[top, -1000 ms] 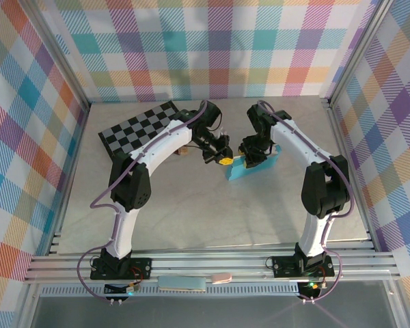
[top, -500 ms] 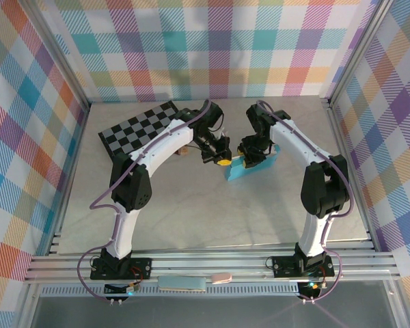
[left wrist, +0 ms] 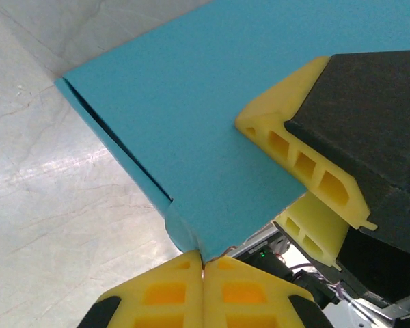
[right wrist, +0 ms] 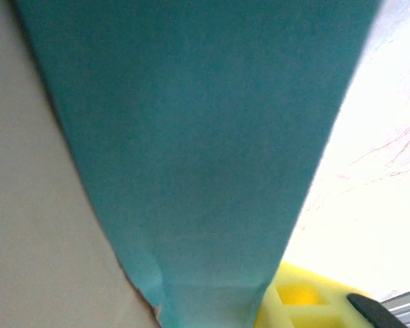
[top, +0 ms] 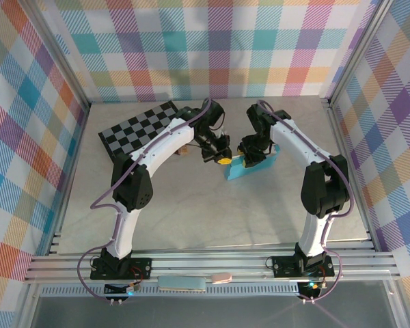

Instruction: Fold the paper box

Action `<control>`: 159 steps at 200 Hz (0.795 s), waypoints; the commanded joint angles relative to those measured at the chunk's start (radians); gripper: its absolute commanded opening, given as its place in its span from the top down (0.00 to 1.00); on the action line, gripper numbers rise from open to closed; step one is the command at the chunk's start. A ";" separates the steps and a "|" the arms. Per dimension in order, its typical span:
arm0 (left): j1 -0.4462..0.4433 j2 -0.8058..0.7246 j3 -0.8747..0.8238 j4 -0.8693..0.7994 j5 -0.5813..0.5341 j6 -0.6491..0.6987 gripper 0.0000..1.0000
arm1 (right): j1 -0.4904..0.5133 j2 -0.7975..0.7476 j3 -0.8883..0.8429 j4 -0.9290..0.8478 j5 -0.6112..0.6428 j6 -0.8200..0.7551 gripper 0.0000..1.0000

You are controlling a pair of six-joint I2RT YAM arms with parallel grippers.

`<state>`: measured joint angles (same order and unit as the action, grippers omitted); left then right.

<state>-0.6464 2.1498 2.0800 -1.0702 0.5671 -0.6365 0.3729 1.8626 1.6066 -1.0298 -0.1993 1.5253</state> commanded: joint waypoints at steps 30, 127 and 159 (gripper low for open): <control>0.011 -0.023 -0.044 0.062 0.093 -0.117 1.00 | -0.012 0.039 0.004 -0.013 -0.030 -0.008 0.69; 0.014 -0.004 -0.088 0.118 0.078 -0.129 1.00 | 0.019 0.030 0.047 0.000 -0.052 0.005 0.45; 0.014 -0.007 -0.087 0.177 0.085 -0.179 1.00 | 0.027 0.038 0.037 0.008 -0.060 0.012 0.49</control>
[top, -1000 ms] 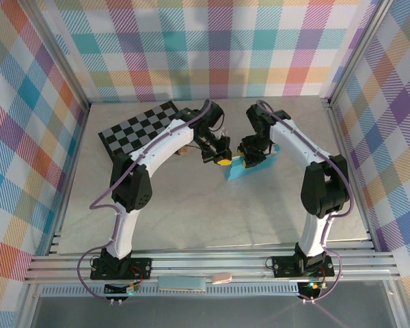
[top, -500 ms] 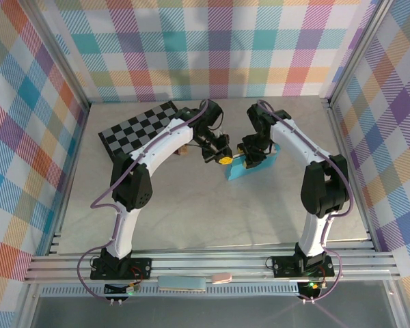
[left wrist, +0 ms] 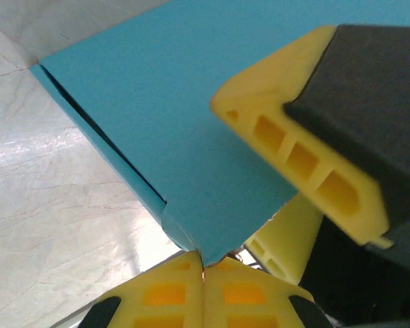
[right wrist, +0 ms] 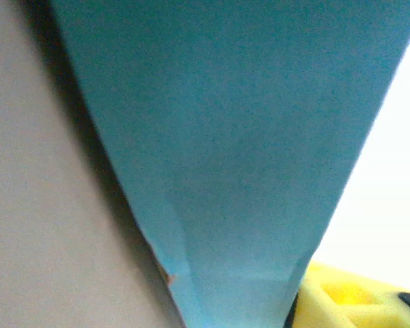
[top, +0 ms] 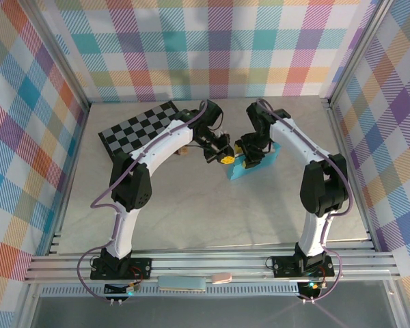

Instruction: Fold the paper box

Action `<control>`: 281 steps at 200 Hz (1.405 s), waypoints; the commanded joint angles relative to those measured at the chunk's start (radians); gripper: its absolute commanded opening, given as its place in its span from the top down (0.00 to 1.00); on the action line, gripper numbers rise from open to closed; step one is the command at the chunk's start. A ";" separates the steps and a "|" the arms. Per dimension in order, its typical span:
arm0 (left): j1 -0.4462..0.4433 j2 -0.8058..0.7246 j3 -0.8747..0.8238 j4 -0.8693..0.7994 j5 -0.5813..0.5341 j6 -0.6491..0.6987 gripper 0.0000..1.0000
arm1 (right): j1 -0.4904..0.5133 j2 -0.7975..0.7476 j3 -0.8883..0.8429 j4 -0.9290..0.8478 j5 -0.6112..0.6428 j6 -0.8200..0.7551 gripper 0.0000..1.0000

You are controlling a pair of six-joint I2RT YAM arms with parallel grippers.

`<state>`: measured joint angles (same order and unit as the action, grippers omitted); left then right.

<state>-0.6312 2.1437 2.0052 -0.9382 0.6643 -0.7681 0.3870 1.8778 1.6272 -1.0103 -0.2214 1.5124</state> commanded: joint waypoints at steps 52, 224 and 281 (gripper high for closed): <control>0.019 -0.024 -0.025 0.096 0.014 -0.103 1.00 | 0.013 0.024 -0.001 -0.005 -0.046 0.029 0.54; 0.048 -0.067 -0.115 0.192 0.106 -0.182 1.00 | -0.022 0.044 0.011 -0.012 -0.094 -0.016 0.40; 0.050 -0.093 -0.146 0.288 0.136 -0.265 1.00 | -0.023 0.043 0.007 -0.011 -0.104 -0.025 0.43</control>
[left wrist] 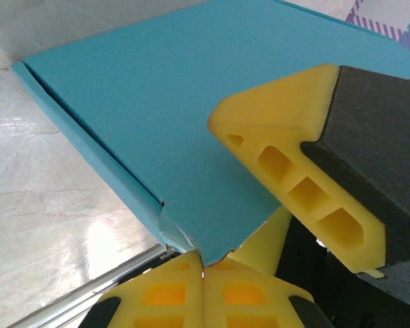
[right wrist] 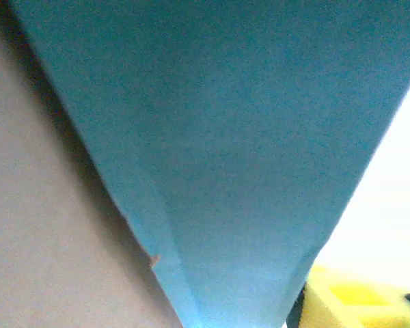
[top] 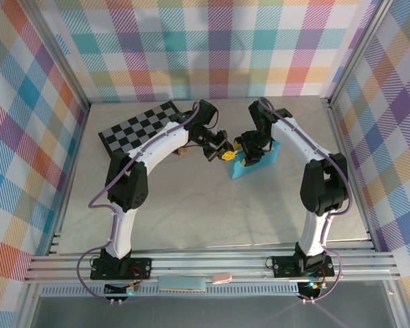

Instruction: Fold the paper box

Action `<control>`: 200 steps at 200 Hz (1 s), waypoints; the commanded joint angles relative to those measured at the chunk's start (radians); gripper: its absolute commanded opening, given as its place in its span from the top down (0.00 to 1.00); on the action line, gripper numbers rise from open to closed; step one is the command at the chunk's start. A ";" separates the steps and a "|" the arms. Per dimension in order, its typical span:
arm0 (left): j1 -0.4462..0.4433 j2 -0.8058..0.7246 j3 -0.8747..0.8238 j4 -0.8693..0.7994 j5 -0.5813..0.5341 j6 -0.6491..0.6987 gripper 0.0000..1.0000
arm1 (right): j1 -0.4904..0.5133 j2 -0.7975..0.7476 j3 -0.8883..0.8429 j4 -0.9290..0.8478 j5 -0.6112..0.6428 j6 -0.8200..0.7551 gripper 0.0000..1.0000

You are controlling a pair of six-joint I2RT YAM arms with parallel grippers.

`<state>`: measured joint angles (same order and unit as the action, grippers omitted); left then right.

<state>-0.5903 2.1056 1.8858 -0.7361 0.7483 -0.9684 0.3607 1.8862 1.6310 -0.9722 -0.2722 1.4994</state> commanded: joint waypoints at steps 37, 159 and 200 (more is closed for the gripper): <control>0.012 -0.046 -0.017 0.055 0.051 -0.043 1.00 | 0.001 0.037 0.001 -0.052 -0.059 -0.019 0.43; -0.055 -0.052 -0.124 0.048 -0.091 0.093 1.00 | -0.003 0.030 -0.016 -0.041 -0.057 -0.020 0.47; -0.055 -0.043 -0.030 0.001 -0.113 0.103 0.79 | -0.005 0.027 -0.002 -0.047 -0.044 -0.050 0.47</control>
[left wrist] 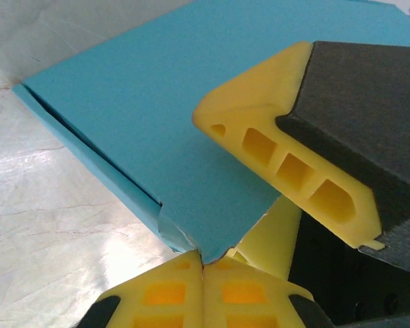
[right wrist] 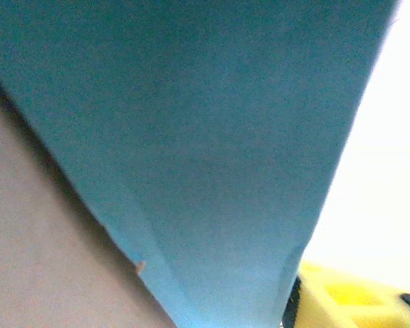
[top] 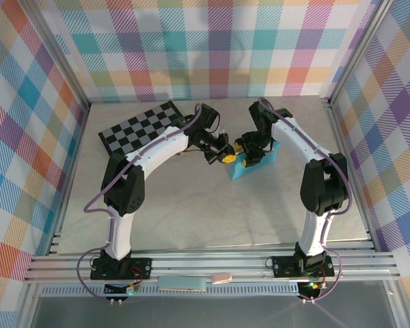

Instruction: Fold the paper box

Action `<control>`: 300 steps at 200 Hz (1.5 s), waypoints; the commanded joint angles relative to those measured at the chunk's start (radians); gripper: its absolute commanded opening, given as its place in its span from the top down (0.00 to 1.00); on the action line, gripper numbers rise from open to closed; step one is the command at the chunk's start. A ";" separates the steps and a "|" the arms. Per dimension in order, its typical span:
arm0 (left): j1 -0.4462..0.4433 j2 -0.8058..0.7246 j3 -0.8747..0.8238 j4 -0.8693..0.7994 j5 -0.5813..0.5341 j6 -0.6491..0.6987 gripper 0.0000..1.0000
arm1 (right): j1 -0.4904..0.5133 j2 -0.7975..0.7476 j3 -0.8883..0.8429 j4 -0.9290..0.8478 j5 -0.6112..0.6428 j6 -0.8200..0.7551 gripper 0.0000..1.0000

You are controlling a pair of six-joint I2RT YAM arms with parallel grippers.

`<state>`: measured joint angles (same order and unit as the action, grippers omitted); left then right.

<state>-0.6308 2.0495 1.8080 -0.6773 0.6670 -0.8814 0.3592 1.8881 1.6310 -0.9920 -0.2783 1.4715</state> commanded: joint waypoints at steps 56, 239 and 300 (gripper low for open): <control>0.038 -0.233 -0.203 0.335 -0.131 -0.144 0.49 | -0.017 0.016 -0.016 -0.019 -0.040 -0.019 0.53; -0.138 -0.263 -0.700 0.758 -0.395 0.853 0.33 | -0.096 -0.009 -0.040 -0.055 -0.197 -0.230 0.61; -0.139 -0.186 -0.700 0.972 -0.369 0.945 0.00 | -0.114 -0.010 -0.026 -0.092 -0.264 -0.293 0.64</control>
<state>-0.7753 1.8412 1.1065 0.1135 0.2672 -0.0280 0.2466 1.8812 1.6176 -1.0145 -0.4408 1.2125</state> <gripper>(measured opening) 0.996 0.365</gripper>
